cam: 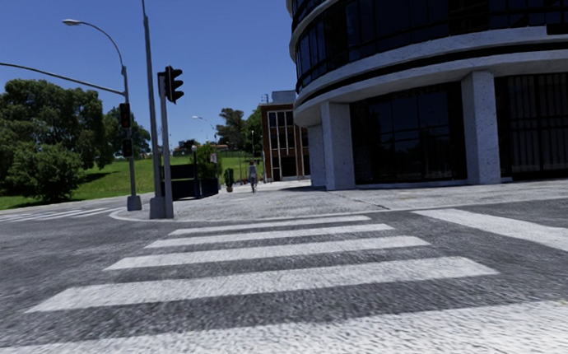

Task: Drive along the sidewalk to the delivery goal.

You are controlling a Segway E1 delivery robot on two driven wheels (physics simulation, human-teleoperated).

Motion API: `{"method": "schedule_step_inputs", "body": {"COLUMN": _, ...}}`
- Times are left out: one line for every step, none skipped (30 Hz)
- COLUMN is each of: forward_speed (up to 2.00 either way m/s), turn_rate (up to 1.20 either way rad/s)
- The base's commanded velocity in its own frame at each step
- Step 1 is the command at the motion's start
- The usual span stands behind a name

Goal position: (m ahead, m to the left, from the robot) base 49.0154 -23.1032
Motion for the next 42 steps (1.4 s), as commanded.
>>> {"method": "schedule_step_inputs", "body": {"forward_speed": 2.0, "turn_rate": 0.0}}
{"method": "schedule_step_inputs", "body": {"forward_speed": 2.0, "turn_rate": 0.0}}
{"method": "schedule_step_inputs", "body": {"forward_speed": 2.0, "turn_rate": 0.0}}
{"method": "schedule_step_inputs", "body": {"forward_speed": 2.0, "turn_rate": 0.0}}
{"method": "schedule_step_inputs", "body": {"forward_speed": 2.0, "turn_rate": 0.0}}
{"method": "schedule_step_inputs", "body": {"forward_speed": 2.0, "turn_rate": 0.0}}
{"method": "schedule_step_inputs", "body": {"forward_speed": 2.0, "turn_rate": 0.0}}
{"method": "schedule_step_inputs", "body": {"forward_speed": 2.0, "turn_rate": 0.0}}
{"method": "schedule_step_inputs", "body": {"forward_speed": 2.0, "turn_rate": 0.0}}
{"method": "schedule_step_inputs", "body": {"forward_speed": 2.0, "turn_rate": 0.0}}
{"method": "schedule_step_inputs", "body": {"forward_speed": 2.0, "turn_rate": 0.0}}
{"method": "schedule_step_inputs", "body": {"forward_speed": 2.0, "turn_rate": 0.0}}
{"method": "schedule_step_inputs", "body": {"forward_speed": 2.0, "turn_rate": 0.0}}
{"method": "schedule_step_inputs", "body": {"forward_speed": 2.0, "turn_rate": 0.0}}
{"method": "schedule_step_inputs", "body": {"forward_speed": 2.0, "turn_rate": 0.0}}
{"method": "schedule_step_inputs", "body": {"forward_speed": 2.0, "turn_rate": 0.0}}
{"method": "schedule_step_inputs", "body": {"forward_speed": 2.0, "turn_rate": 0.0}}
{"method": "schedule_step_inputs", "body": {"forward_speed": 2.0, "turn_rate": 0.0}}
{"method": "schedule_step_inputs", "body": {"forward_speed": 2.0, "turn_rate": 0.0}}
{"method": "schedule_step_inputs", "body": {"forward_speed": 2.0, "turn_rate": 0.0}}
{"method": "schedule_step_inputs", "body": {"forward_speed": 2.0, "turn_rate": 0.0}}
{"method": "schedule_step_inputs", "body": {"forward_speed": 2.0, "turn_rate": 0.0}}
{"method": "schedule_step_inputs", "body": {"forward_speed": 2.0, "turn_rate": 0.0}}
{"method": "schedule_step_inputs", "body": {"forward_speed": 2.0, "turn_rate": 0.0}}
{"method": "schedule_step_inputs", "body": {"forward_speed": 2.0, "turn_rate": 0.0}}
{"method": "schedule_step_inputs", "body": {"forward_speed": 2.0, "turn_rate": 0.0}}
{"method": "schedule_step_inputs", "body": {"forward_speed": 2.0, "turn_rate": 0.0}}
{"method": "schedule_step_inputs", "body": {"forward_speed": 2.0, "turn_rate": 0.0}}
{"method": "schedule_step_inputs", "body": {"forward_speed": 2.0, "turn_rate": 0.0}}
{"method": "schedule_step_inputs", "body": {"forward_speed": 2.0, "turn_rate": 0.0}}
{"method": "schedule_step_inputs", "body": {"forward_speed": 2.0, "turn_rate": 0.0}}
{"method": "schedule_step_inputs", "body": {"forward_speed": 2.0, "turn_rate": 0.0}}
{"method": "schedule_step_inputs", "body": {"forward_speed": 2.0, "turn_rate": 0.0}}
{"method": "schedule_step_inputs", "body": {"forward_speed": 2.0, "turn_rate": 0.0}}
{"method": "schedule_step_inputs", "body": {"forward_speed": 2.0, "turn_rate": 0.0}}
{"method": "schedule_step_inputs", "body": {"forward_speed": 2.0, "turn_rate": 0.0}}
{"method": "schedule_step_inputs", "body": {"forward_speed": 2.0, "turn_rate": 0.0}}
{"method": "schedule_step_inputs", "body": {"forward_speed": 2.0, "turn_rate": 0.0}}
{"method": "schedule_step_inputs", "body": {"forward_speed": 2.0, "turn_rate": 0.0}}
{"method": "schedule_step_inputs", "body": {"forward_speed": 2.0, "turn_rate": 0.0}}
{"method": "schedule_step_inputs", "body": {"forward_speed": 2.0, "turn_rate": 0.0}}
{"method": "schedule_step_inputs", "body": {"forward_speed": 2.0, "turn_rate": 0.0}}
